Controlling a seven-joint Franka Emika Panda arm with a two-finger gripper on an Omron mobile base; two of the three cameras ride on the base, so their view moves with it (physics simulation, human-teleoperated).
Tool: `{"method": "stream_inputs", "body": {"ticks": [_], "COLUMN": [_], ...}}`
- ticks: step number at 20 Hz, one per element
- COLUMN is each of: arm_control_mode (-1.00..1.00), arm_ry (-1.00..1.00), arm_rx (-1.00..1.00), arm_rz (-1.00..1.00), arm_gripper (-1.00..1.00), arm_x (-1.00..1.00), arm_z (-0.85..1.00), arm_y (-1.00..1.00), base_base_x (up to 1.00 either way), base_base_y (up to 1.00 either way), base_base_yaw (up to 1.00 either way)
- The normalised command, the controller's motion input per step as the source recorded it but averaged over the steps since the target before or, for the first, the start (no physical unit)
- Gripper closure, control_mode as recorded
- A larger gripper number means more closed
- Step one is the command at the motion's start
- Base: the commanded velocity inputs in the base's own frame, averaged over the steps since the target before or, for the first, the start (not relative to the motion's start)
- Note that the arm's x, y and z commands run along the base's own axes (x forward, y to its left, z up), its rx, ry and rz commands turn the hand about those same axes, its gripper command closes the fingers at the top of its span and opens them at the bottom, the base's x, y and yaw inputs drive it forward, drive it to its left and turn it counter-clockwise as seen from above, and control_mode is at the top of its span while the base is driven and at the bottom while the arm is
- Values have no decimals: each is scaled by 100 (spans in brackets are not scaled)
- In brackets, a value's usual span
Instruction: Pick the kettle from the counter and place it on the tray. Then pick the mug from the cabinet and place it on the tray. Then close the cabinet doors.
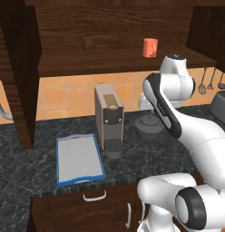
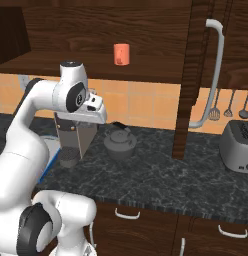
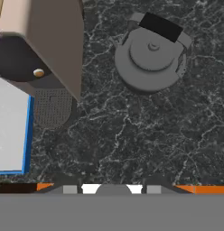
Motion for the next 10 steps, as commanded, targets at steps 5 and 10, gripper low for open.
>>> {"method": "stream_inputs", "body": {"ticks": [5,10], "arm_control_mode": [-100,-100], "arm_ry": [1,1], "arm_rx": [0,0], "arm_rz": [34,43], "arm_gripper": [-100,-100], "arm_x": [-8,-9], "arm_z": [-17,-16], "arm_y": [-31,-28], "base_base_x": [0,0], "base_base_y": [0,0], "base_base_yaw": [0,0]}}
